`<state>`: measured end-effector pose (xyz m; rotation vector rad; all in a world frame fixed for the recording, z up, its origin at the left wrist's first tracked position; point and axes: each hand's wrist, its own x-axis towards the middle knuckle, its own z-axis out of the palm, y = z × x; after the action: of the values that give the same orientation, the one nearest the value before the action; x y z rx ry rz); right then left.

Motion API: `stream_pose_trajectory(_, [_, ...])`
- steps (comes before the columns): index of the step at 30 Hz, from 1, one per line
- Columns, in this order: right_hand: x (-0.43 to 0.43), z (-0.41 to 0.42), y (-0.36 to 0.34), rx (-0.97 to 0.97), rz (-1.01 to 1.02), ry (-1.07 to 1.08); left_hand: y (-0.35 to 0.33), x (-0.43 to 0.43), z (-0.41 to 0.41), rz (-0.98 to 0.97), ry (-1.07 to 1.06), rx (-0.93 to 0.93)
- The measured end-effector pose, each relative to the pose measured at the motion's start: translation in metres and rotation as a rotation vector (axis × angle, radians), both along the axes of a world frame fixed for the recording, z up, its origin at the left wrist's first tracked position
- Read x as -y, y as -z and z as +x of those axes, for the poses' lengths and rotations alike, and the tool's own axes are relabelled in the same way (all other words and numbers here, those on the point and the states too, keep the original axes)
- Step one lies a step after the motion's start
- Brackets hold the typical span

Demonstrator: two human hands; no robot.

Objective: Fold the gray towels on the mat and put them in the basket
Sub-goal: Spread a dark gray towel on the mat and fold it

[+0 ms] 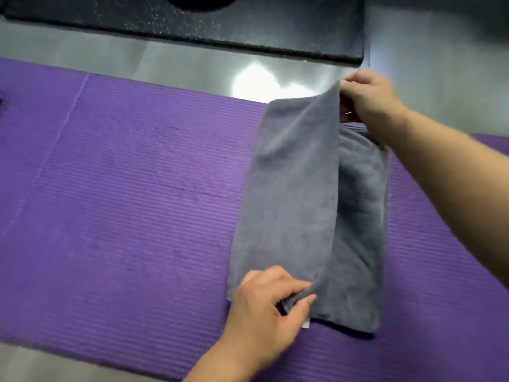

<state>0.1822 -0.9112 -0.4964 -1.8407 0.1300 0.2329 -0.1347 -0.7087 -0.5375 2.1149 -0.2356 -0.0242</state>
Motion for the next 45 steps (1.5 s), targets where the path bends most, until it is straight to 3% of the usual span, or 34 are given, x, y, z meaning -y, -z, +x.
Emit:
stream_pose_trajectory(4, [0.046, -0.022, 0.016, -0.034, 0.025, 0.219, 0.013, 0.040, -0.007, 0.093, 0.112, 0.018])
stream_pose_trajectory(13, [0.093, -0.032, 0.052, 0.020, -0.171, 0.376, 0.018, 0.102, -0.022, 0.110, 0.141, 0.024])
stream_pose_trajectory(20, [0.100, -0.036, 0.078, -0.064, -0.203, 0.344, 0.034, 0.121, -0.029, 0.241, 0.090, -0.013])
stream_pose_trajectory(24, [0.100, -0.040, 0.081, -0.062, -0.284, 0.283, 0.027, 0.123, -0.022, 0.296, 0.162, -0.059])
stream_pose_trajectory(28, [0.099, -0.075, 0.073, -0.056, -0.401, 0.340, 0.031, 0.084, 0.033, 0.425, 0.002, 0.086])
stream_pose_trajectory(31, [0.096, -0.127, 0.073, -0.168, -0.420, 0.389, 0.035, 0.034, 0.095, 0.549, -0.245, -0.095])
stream_pose_trajectory(36, [0.087, -0.202, 0.071, -0.353, -0.372, 0.422, 0.036, -0.001, 0.151, 0.393, -0.376, -0.410])
stream_pose_trajectory(40, [0.070, -0.250, 0.060, -0.471, -0.433, 0.285, 0.033, 0.011, 0.180, 0.106, -0.393, -0.487])
stream_pose_trajectory(45, [0.059, -0.273, 0.050, -0.544, -0.710, 0.103, 0.035, 0.024, 0.200, 0.327, -0.276, -0.430])
